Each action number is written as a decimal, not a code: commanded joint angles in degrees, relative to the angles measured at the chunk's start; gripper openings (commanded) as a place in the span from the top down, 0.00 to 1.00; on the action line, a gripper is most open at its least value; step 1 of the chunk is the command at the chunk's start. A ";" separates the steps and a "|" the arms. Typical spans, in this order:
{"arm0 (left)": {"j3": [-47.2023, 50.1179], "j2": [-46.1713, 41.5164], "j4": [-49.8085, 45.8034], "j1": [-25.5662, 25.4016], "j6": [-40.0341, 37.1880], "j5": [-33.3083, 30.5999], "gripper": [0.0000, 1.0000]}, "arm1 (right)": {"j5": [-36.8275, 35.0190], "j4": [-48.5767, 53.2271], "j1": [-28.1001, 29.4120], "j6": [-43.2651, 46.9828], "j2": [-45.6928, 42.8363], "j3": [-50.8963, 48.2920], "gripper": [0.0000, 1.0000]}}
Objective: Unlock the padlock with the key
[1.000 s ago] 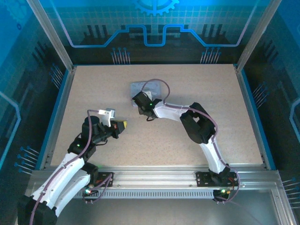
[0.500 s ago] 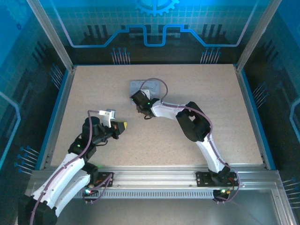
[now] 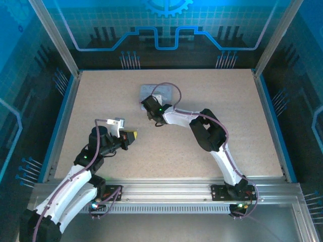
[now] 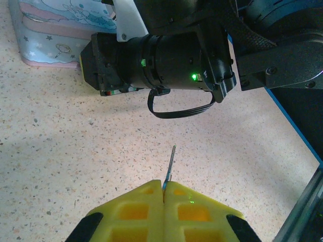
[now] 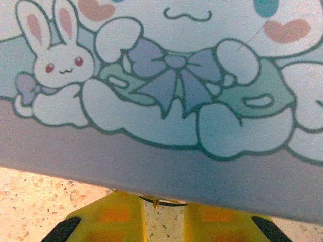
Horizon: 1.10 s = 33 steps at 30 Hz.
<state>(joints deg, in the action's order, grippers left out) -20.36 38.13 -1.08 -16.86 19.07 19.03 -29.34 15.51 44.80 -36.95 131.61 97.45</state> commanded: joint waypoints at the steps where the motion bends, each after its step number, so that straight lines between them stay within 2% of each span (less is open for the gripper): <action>1: 0.85 -0.46 1.71 0.34 -1.65 1.79 1.00 | 2.18 -0.04 -1.10 -1.10 -2.38 -1.60 0.92; 10: 1.32 0.92 4.12 0.12 -1.37 3.29 1.00 | 16.45 3.34 -3.09 -0.40 -8.72 -5.21 0.96; 18: 1.38 5.04 7.92 -2.63 -2.10 2.14 1.00 | 28.24 1.49 -5.41 -3.26 -15.58 -11.00 0.97; 26: 1.96 11.62 16.81 -5.35 -3.56 -1.16 1.00 | 41.14 -4.08 -9.17 -9.07 -20.42 -17.20 0.96; 33: 1.66 20.09 26.11 -5.37 -3.54 -0.72 1.00 | 46.69 -4.46 -10.08 -10.28 -23.11 -18.44 0.96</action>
<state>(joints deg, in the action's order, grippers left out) -19.31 55.44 18.00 -21.89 17.32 18.63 12.10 13.13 34.70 -46.04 111.85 79.18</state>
